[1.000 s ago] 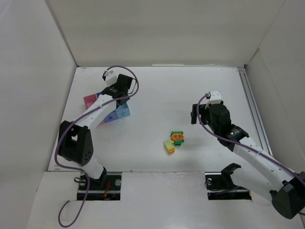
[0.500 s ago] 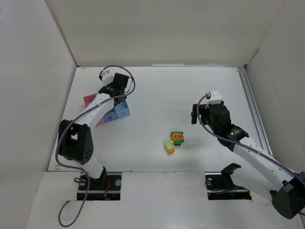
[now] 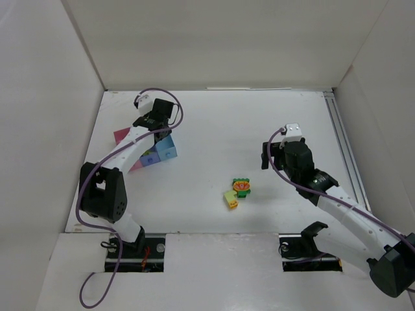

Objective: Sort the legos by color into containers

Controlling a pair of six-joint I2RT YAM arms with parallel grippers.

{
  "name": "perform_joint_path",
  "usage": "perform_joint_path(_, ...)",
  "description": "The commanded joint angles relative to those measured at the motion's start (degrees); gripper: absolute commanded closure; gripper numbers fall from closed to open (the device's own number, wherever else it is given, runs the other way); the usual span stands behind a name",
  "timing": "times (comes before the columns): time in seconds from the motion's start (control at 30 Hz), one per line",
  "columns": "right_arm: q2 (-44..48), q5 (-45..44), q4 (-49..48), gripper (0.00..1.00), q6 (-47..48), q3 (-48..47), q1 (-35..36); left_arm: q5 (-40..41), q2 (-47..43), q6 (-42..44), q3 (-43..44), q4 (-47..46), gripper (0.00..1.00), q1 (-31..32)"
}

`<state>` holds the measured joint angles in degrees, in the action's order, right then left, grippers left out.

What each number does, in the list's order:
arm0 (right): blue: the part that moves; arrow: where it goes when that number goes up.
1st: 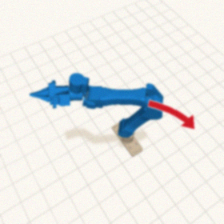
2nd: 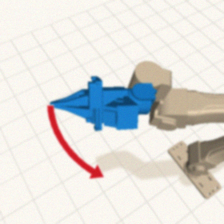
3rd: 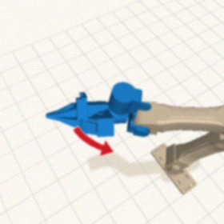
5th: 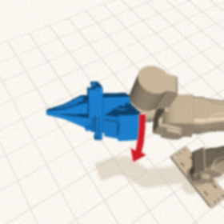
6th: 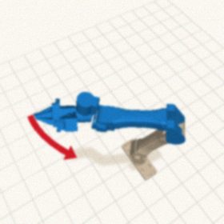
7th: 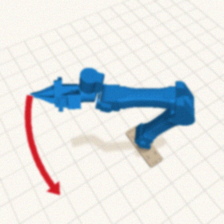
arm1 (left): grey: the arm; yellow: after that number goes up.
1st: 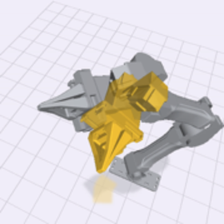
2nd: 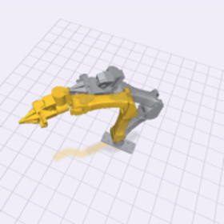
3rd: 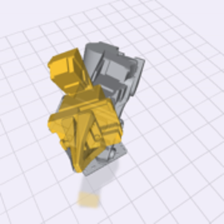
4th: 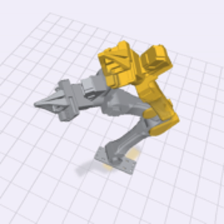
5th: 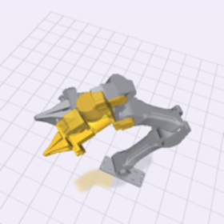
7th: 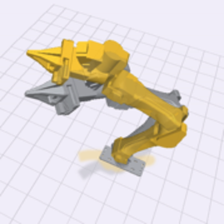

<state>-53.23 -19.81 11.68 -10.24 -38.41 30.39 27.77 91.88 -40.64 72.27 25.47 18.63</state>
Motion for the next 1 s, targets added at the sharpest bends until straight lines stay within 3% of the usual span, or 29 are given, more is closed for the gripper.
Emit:
perform_joint_path(0.0,0.41,-1.54,0.09,0.0,0.66,-1.58,-0.33,0.09,0.32,0.74,0.68,-0.86,0.7,-0.18)
perform_joint_path(0.17,0.41,-2.07,0.09,0.0,0.66,-1.58,-0.33,0.09,0.85,1.27,0.68,-1.39,0.58,-0.18)
perform_joint_path(0.2,0.41,-2.07,0.62,0.0,0.14,-1.58,-0.33,-0.43,1.37,1.27,1.2,-1.39,0.51,-0.18)
perform_joint_path(0.3,0.41,-2.07,0.62,0.0,0.13,-1.58,-0.33,-0.44,1.38,1.8,1.21,-1.39,0.42,-0.18)
perform_joint_path(0.5,0.94,-2.07,0.62,0.0,0.13,-1.58,-0.33,-2.19,-0.29,2.84,-0.02,-2.97,0.38,-0.18)
perform_joint_path(0.67,2.08,-2.07,1.15,0.0,0.13,-1.58,-0.33,-3.94,-3.18,3.9,-1.17,-4.37,0.26,-0.18)
perform_joint_path(0.87,3.13,-2.07,2.2,0.0,-0.39,-1.05,-0.33,-7.46,-7.84,5.92,-5.03,-6.4,0.17,-0.18)
perform_joint_path(0.97,3.66,-1.46,3.6,0.0,-0.92,-0.53,-0.33,-9.22,-11.53,6.45,-7.83,-7.45,0.07,-0.18)
